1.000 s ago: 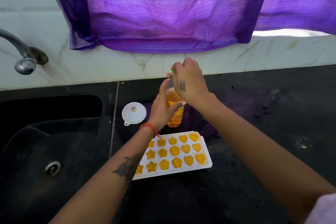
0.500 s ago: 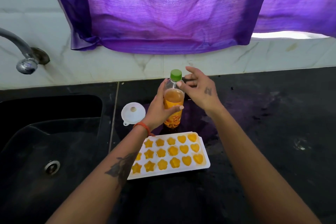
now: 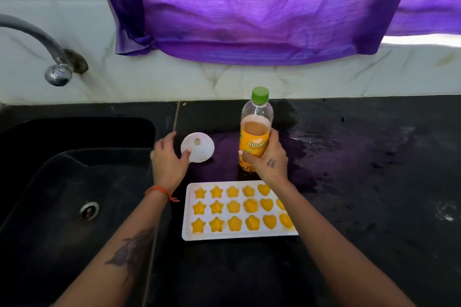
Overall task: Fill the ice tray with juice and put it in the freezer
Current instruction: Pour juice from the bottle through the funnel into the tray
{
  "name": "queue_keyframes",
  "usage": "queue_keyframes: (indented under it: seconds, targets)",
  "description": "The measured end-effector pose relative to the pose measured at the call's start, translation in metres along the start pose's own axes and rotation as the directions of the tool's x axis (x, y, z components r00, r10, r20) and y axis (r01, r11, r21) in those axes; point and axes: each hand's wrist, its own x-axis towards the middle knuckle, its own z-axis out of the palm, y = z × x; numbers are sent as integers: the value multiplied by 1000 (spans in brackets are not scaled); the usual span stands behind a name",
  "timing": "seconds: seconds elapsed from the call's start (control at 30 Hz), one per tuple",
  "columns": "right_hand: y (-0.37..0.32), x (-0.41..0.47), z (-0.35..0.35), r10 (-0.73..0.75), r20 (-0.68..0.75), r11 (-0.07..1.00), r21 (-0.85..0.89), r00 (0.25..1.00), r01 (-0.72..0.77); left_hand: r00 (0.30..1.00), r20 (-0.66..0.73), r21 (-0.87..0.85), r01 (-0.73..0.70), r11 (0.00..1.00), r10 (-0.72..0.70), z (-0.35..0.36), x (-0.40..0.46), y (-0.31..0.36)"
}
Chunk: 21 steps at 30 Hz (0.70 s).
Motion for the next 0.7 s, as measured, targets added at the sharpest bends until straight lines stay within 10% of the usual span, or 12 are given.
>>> queue_keyframes:
  seconds: [0.27, 0.7]
  targets:
    - [-5, 66, -4, 13, 48, 1000, -20, 999, -12, 971, 155, -158, 206, 966, -182, 8, 18, -12]
    - [1, 184, 25, 56, -12, 998, -30, 998, -56, 983, 155, -221, 136, 966, -103, 24, 32, -24]
